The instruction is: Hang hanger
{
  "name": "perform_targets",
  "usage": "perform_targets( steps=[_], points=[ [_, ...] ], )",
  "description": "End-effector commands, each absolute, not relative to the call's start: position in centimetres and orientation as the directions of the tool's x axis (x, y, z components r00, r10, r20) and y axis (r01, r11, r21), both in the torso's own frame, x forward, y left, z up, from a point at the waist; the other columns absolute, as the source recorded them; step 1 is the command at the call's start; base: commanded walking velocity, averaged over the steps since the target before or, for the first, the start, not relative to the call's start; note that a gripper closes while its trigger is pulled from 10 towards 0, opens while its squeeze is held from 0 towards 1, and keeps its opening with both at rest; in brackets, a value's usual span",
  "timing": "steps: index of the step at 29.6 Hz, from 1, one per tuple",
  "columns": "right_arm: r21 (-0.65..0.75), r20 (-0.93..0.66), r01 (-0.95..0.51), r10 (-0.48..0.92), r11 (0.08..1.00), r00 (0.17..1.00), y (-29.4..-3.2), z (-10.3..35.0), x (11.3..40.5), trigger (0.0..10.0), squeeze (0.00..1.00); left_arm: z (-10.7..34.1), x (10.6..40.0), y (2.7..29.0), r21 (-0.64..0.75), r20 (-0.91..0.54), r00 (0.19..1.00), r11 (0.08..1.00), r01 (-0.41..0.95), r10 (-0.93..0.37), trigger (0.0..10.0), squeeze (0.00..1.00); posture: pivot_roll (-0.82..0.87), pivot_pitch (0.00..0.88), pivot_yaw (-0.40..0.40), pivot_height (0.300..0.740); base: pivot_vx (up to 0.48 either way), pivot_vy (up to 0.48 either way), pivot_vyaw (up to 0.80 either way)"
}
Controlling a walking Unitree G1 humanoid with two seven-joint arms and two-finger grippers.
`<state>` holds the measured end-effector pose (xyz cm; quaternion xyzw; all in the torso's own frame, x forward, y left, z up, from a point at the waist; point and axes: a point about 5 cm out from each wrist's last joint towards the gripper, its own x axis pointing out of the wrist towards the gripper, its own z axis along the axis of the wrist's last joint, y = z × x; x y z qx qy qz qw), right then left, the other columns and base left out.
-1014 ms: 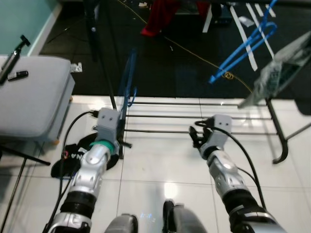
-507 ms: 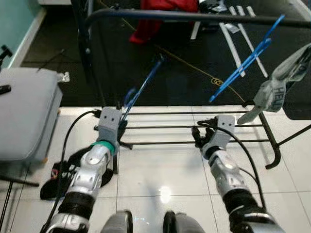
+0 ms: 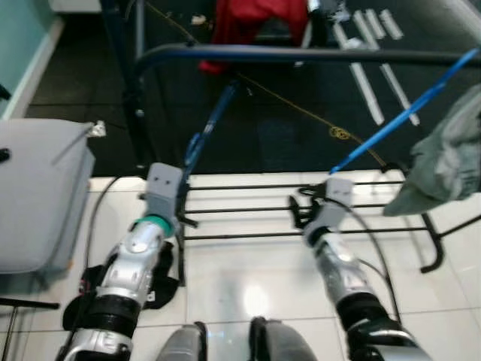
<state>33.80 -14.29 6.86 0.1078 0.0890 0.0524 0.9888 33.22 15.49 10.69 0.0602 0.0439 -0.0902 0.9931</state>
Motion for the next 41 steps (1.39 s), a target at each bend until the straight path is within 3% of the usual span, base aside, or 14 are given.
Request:
perform_targets(
  steps=[1, 7, 19, 30, 41],
  points=[
    [0.221, -0.2, -0.05, 0.096, 0.974, 0.975, -15.2, 6.0, 33.3, 10.0, 0.0, 9.9, 32.8, 15.0, 0.095, -0.124, 0.974, 0.975, 0.2, -0.187, 10.0, 0.0, -0.01, 0.184, 0.044, 0.74, 0.0, 0.0, 0.0],
    [0.221, -0.203, -0.05, 0.096, 0.974, 0.974, -15.1, 5.9, 33.2, 10.0, 0.0, 10.1, 32.7, 14.8, 0.088, -0.106, 0.973, 0.973, 0.216, -0.206, 10.0, 0.0, -0.01, 0.184, 0.044, 0.74, 0.0, 0.0, 0.0],
    [0.212, -0.211, -0.05, 0.096, 0.976, 0.973, -15.3, 5.5, 32.8, 10.0, 0.0, 12.7, 30.7, 15.4, 0.158, -0.062, 0.921, 0.908, 0.389, -0.384, 10.0, 0.0, -0.01, 0.206, 0.038, 0.74, 0.0, 0.0, 0.0],
    [0.206, -0.214, -0.052, 0.097, 0.977, 0.972, -15.2, 5.6, 32.9, 10.0, 0.0, 17.8, 30.1, 12.7, 0.163, 0.022, 0.818, 0.81, 0.564, -0.574, 10.0, 0.0, -0.01, 0.215, 0.036, 0.74, 0.0, 0.0, 0.0],
    [0.209, -0.212, -0.047, 0.093, 0.977, 0.973, -15.2, 5.6, 32.9, 10.0, 0.0, 20.5, 30.5, 10.5, 0.194, 0.013, 0.763, 0.75, 0.632, -0.646, 10.0, 0.0, -0.01, 0.211, 0.042, 0.74, 0.0, 0.0, 0.0]
  ],
)
